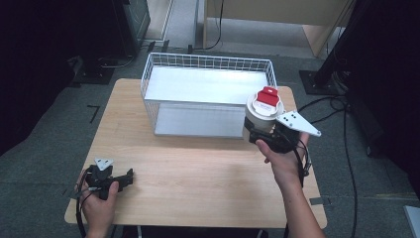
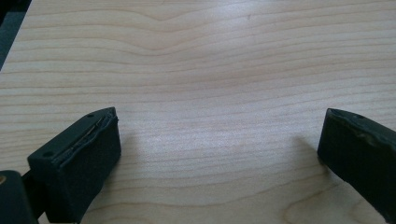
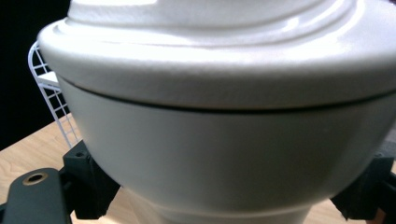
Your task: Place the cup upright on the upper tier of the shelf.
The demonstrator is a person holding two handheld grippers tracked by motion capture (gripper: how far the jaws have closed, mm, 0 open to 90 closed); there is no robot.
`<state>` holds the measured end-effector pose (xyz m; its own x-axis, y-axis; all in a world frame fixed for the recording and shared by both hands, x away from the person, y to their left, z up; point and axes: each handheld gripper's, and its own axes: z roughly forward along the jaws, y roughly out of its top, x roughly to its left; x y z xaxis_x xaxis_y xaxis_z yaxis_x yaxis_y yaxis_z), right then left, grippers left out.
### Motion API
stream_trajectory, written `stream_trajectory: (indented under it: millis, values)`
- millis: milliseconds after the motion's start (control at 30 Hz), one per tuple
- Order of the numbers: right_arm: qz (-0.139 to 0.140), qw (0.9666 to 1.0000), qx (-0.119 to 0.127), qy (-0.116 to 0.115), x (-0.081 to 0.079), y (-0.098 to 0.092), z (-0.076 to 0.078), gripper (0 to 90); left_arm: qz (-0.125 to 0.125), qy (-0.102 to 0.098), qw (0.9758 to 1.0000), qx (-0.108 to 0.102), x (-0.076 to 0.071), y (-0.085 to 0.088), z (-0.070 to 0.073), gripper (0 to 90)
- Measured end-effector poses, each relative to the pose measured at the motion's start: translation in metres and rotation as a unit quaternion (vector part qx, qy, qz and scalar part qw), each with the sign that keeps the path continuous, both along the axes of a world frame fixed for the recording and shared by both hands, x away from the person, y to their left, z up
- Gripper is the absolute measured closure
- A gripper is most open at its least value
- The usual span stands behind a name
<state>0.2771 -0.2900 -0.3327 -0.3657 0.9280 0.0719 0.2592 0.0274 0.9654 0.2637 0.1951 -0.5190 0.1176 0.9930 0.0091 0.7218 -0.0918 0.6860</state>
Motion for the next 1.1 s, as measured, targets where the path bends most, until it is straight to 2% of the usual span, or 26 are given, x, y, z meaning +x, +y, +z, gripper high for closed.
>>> stream_trajectory:
  millis: [300, 600, 833, 933, 1000, 1100]
  values:
    - [0.007, 0.9999, -0.004, -0.015, 0.023, 0.014, 0.026, 12.5, 0.0, 0.0, 1.0, 0.0, 0.0, 0.0, 0.0, 0.0]
    - [0.011, 0.9997, -0.005, -0.021, 0.048, 0.029, 0.042, 12.5, 0.0, 0.0, 1.0, 0.0, 0.0, 0.0, 0.0, 0.0]
    - [0.011, 0.9998, 0.0, -0.016, 0.065, 0.037, 0.047, 12.5, 0.0, 0.0, 1.0, -0.001, 0.0, 0.0, 0.0, 0.0]
    - [0.008, 0.9999, -0.007, -0.013, 0.079, 0.043, 0.047, 12.5, 0.0, -0.001, 1.0, -0.001, 0.0, 0.0, 0.0, 0.0]
    - [0.006, 0.9999, -0.008, -0.013, 0.082, 0.044, 0.047, 12.5, 0.001, -0.001, 1.0, -0.001, 0.0, 0.0, 0.0, 0.0]
    - [0.005, 1.0, 0.003, -0.007, 0.092, 0.048, 0.048, 12.5, 0.001, -0.001, 1.0, -0.001, 0.0, 0.0, 0.0, 0.0]
